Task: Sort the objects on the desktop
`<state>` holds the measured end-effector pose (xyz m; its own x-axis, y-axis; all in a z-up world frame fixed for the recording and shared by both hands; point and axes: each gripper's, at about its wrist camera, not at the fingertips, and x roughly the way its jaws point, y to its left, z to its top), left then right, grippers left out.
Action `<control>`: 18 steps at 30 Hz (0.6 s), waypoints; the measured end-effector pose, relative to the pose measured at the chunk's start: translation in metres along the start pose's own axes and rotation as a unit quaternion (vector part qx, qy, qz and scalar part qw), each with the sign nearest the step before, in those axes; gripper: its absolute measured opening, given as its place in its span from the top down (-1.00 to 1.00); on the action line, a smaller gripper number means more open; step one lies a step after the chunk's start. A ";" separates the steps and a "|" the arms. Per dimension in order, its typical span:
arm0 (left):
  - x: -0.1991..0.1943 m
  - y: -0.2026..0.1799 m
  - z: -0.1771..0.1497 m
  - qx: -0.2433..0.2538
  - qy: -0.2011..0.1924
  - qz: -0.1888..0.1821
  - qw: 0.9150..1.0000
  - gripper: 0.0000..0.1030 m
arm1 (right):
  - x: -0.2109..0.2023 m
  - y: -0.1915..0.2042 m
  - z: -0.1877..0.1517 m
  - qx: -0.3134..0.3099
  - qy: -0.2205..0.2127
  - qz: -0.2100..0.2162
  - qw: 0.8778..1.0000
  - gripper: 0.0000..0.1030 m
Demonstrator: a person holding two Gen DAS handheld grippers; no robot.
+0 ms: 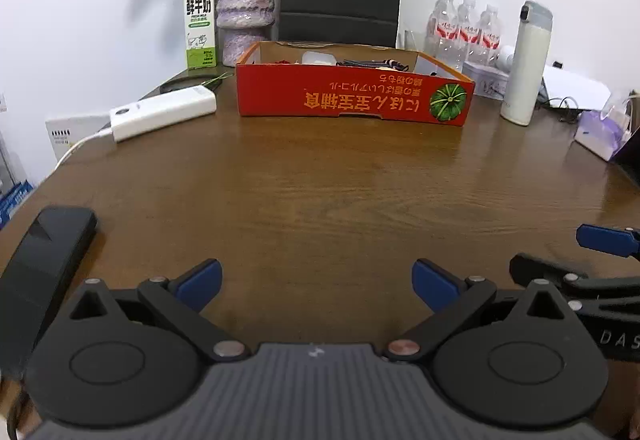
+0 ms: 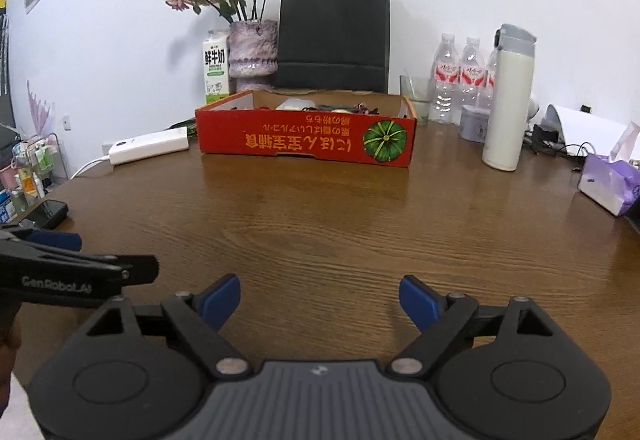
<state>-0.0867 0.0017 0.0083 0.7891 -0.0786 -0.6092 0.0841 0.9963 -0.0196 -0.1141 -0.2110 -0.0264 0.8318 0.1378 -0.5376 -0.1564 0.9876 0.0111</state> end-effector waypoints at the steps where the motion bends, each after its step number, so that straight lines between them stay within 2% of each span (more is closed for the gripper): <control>1: 0.005 -0.001 0.002 0.004 0.003 0.004 1.000 -1.00 | 0.005 0.002 0.002 0.000 0.006 -0.003 1.000 -0.68; 10: 0.044 0.008 0.018 -0.013 0.026 -0.018 0.999 -1.00 | 0.047 0.000 0.017 0.022 0.038 -0.024 0.999 -0.69; 15: 0.059 0.005 0.025 0.024 0.024 -0.017 0.999 -1.00 | 0.066 -0.005 0.023 0.039 0.052 -0.028 0.997 -0.70; 18: 0.064 0.005 0.028 0.027 0.024 -0.015 0.999 -1.00 | 0.073 -0.007 0.025 0.037 0.054 -0.039 0.997 -0.75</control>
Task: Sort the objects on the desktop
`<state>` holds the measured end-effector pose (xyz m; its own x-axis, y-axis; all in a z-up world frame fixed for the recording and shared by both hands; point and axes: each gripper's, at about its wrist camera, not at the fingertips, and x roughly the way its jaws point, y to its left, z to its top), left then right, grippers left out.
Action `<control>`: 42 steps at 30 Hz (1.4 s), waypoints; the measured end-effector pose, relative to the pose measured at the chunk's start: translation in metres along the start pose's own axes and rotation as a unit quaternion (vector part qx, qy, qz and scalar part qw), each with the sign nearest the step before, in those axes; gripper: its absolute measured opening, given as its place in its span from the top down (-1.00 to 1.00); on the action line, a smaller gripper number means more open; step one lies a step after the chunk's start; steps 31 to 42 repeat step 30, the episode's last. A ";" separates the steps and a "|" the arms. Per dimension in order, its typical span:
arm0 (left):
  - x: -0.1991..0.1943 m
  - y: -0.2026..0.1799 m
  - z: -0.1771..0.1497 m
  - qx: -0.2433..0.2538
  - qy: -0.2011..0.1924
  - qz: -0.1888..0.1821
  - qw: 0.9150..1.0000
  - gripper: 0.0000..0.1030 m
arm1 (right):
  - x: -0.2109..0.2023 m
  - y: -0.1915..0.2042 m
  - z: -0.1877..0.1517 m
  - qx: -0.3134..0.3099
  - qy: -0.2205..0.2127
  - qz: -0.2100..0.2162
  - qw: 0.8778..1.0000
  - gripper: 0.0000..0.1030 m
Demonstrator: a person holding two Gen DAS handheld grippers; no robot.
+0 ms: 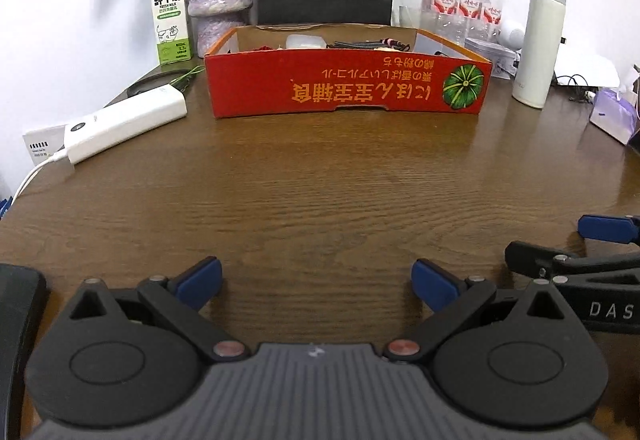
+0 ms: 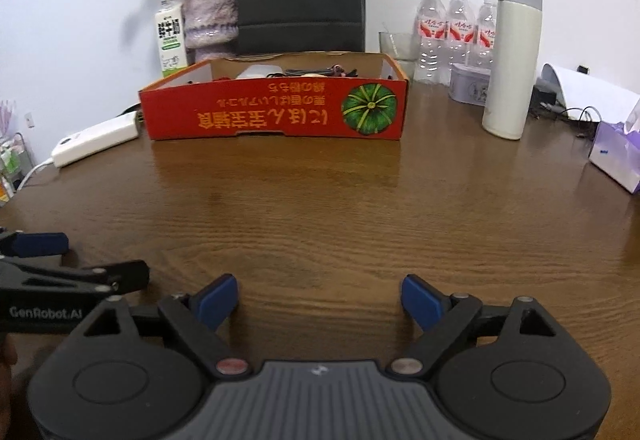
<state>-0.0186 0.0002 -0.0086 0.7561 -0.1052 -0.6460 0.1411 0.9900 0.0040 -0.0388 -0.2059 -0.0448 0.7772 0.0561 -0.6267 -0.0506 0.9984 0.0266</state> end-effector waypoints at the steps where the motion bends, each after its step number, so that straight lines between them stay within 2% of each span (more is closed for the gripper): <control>1: 0.002 0.000 0.001 -0.002 -0.001 0.001 1.000 -1.00 | 0.002 0.000 0.001 -0.001 0.001 -0.002 1.000 -0.75; 6: 0.007 0.002 0.005 -0.007 -0.002 0.008 1.000 -1.00 | 0.010 -0.001 0.005 -0.002 0.009 -0.005 1.000 -1.00; 42: 0.009 0.005 0.007 -0.014 -0.001 0.019 1.000 -1.00 | 0.015 0.003 0.008 0.009 0.012 -0.017 1.000 -1.00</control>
